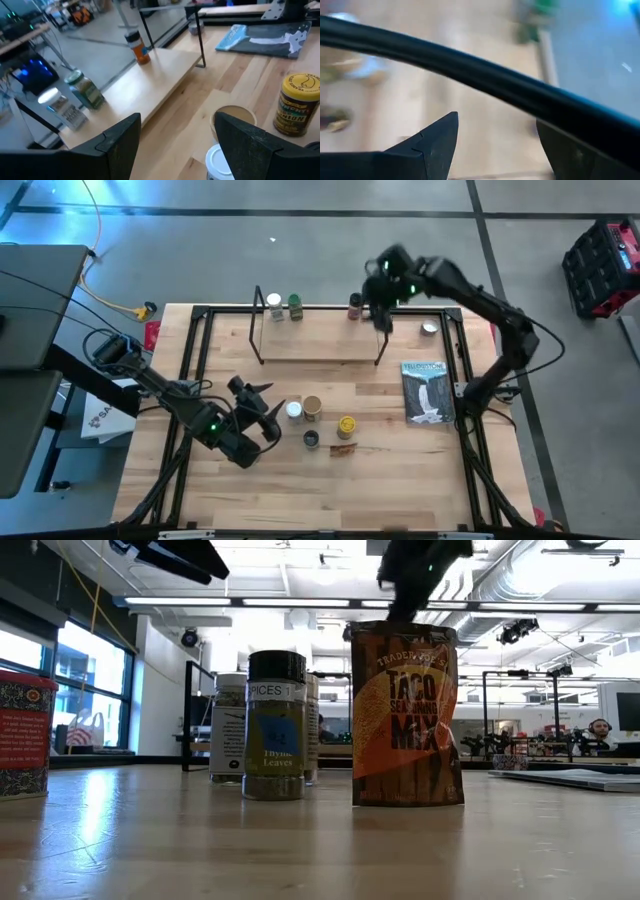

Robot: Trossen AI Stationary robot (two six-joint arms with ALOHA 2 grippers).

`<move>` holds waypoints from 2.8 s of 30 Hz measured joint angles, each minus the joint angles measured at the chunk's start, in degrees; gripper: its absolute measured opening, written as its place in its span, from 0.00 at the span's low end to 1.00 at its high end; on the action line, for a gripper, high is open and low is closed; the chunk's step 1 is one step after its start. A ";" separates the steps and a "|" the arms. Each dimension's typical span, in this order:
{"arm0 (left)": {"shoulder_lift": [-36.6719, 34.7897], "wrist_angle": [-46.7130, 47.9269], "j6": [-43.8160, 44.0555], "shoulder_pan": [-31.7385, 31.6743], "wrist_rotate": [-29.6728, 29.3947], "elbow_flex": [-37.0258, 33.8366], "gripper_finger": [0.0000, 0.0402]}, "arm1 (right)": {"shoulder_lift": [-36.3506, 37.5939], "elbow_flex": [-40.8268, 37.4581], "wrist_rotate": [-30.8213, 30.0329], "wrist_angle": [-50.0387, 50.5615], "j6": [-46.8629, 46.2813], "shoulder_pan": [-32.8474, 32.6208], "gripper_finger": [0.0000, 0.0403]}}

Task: Shelf spices
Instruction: Put the yellow seasoning bottle on the shelf

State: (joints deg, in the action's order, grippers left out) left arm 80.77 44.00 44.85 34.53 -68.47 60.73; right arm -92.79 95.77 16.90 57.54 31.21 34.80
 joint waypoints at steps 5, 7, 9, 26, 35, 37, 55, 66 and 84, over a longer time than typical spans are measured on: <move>0.00 -0.06 0.03 1.35 -2.82 0.00 0.62 | 9.02 -14.14 0.03 -12.63 -4.62 -13.44 0.65; 0.00 -0.15 0.07 1.33 -2.78 0.00 0.62 | 11.88 -20.18 0.02 -19.86 -7.71 -18.85 0.65; 0.00 -0.36 0.05 1.30 -2.78 0.00 0.62 | 13.89 -25.40 0.03 -26.20 -11.47 -23.72 0.65; 0.00 -0.75 0.08 0.92 -2.99 0.00 0.62 | 2.73 -24.85 -4.61 -26.62 -21.40 -45.29 0.66; 0.00 -0.78 1.08 0.69 -2.54 0.00 0.62 | -9.72 -12.63 -10.85 -10.13 -12.90 -45.35 0.75; 0.00 -0.79 1.11 0.69 -2.51 0.00 0.62 | -11.25 -11.25 -10.83 -8.13 -11.72 -45.35 0.76; 0.01 -0.78 1.10 0.74 -2.27 0.00 0.62 | -14.04 -11.24 -14.35 -6.39 -9.97 -44.82 0.57; 0.02 -0.78 1.56 0.74 -2.16 0.00 0.62 | -11.72 -8.26 -16.85 -3.80 -13.03 -41.38 0.51; 0.02 -1.45 1.58 0.74 -1.66 0.00 0.62 | -7.61 18.60 -22.26 9.17 -29.28 -11.72 0.51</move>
State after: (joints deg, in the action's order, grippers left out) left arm 80.79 42.54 46.44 35.27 -70.13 60.73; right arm -100.40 114.37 -5.37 66.71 1.94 23.08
